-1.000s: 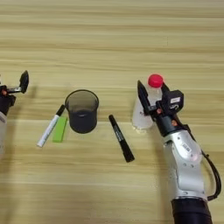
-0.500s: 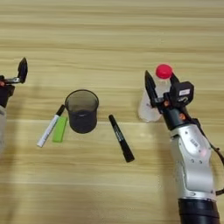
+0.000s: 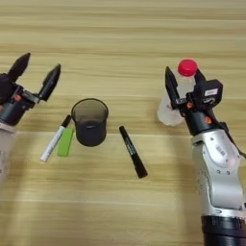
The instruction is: Move the objects on the table
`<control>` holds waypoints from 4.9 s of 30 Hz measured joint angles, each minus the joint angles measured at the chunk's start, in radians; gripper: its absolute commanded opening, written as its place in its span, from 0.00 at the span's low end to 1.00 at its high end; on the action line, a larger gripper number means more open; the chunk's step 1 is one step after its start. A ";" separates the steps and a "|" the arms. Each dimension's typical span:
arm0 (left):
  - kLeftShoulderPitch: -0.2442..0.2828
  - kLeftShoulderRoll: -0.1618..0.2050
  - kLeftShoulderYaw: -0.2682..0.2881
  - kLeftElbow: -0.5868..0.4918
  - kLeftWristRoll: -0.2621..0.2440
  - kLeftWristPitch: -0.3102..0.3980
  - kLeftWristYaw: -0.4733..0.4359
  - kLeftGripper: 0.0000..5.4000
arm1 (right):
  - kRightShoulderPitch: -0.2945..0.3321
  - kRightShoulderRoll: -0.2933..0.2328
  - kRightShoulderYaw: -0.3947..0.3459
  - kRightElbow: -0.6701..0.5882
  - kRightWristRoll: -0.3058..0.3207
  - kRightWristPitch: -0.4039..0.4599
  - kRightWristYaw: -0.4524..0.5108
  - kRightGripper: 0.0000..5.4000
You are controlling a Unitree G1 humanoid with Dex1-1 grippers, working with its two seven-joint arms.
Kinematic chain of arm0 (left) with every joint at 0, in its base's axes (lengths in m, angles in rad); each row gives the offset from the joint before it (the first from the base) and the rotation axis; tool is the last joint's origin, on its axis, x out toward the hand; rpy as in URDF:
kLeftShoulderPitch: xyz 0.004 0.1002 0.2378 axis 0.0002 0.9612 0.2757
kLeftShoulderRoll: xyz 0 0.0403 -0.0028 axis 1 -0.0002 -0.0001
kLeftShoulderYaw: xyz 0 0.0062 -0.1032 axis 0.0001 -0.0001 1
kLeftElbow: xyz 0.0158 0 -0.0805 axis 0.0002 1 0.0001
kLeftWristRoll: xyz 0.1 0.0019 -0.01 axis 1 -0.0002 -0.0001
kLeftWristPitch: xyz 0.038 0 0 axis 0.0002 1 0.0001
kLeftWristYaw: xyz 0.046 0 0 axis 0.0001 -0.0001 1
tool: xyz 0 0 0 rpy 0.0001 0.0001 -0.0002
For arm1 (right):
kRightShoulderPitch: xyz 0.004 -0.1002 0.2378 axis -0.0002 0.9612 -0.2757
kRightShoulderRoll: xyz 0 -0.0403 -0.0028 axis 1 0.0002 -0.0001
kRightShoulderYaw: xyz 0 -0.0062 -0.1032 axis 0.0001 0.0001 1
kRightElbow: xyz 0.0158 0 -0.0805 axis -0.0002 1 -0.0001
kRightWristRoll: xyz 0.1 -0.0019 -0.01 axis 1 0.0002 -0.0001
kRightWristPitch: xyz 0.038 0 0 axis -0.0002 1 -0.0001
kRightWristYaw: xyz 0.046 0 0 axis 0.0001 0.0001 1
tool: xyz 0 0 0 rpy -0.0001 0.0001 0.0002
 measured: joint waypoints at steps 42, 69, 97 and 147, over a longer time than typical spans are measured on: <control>0.017 0.021 -0.287 -0.024 0.154 0.054 -0.184 1.00 | 0.015 0.047 0.237 -0.340 0.173 0.388 0.019 0.45; 0.016 0.021 -0.290 0.022 0.169 0.039 -0.186 1.00 | 0.040 0.066 0.355 -0.388 0.187 0.442 0.040 0.45; 0.019 0.023 -0.277 0.024 0.141 0.033 -0.240 0.60 | 0.038 0.070 0.359 -0.375 0.175 0.432 0.066 0.64; 0.047 0.048 -0.115 -0.128 -0.056 0.091 -0.282 0.58 | -0.021 0.096 0.159 -0.207 0.180 0.169 0.071 1.00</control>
